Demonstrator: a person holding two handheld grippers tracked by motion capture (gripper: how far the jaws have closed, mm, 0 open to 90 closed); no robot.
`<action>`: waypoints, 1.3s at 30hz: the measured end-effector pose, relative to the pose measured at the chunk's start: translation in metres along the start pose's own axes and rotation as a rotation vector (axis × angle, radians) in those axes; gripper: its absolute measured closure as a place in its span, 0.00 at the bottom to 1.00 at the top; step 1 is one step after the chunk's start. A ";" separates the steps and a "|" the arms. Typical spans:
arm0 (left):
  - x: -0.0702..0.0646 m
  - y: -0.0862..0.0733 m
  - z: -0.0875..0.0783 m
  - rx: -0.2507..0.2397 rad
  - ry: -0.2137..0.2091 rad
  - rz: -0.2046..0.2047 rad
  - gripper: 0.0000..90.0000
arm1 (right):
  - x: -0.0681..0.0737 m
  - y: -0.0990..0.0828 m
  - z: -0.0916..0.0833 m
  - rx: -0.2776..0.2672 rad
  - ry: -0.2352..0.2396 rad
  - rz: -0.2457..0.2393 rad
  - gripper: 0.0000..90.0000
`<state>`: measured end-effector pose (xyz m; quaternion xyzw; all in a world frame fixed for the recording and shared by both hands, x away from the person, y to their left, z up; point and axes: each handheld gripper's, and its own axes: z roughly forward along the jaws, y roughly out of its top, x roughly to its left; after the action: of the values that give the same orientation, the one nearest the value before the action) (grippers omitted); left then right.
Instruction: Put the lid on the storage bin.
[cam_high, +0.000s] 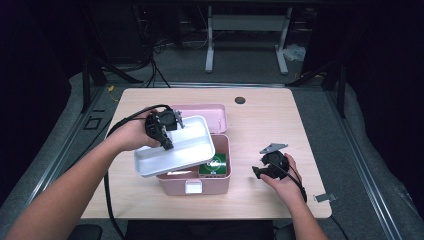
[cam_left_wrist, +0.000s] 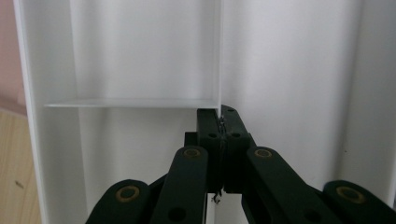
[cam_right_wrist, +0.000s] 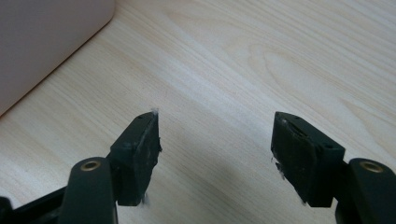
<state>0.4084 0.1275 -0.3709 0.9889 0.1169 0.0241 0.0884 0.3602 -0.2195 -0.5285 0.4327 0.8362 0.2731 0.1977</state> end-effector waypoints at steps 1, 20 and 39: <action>-0.002 0.003 0.001 0.001 -0.005 0.017 0.99 | 0.000 0.000 0.000 -0.001 -0.001 0.001 0.36; -0.020 0.039 0.016 0.000 -0.040 0.171 0.99 | 0.000 -0.001 0.001 -0.002 -0.003 0.002 0.36; -0.013 0.042 0.036 -0.006 -0.046 0.164 0.98 | -0.001 -0.001 0.001 -0.006 0.004 0.004 0.36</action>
<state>0.4077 0.0778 -0.3992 0.9952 0.0334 0.0088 0.0918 0.3608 -0.2201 -0.5296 0.4331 0.8349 0.2768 0.1967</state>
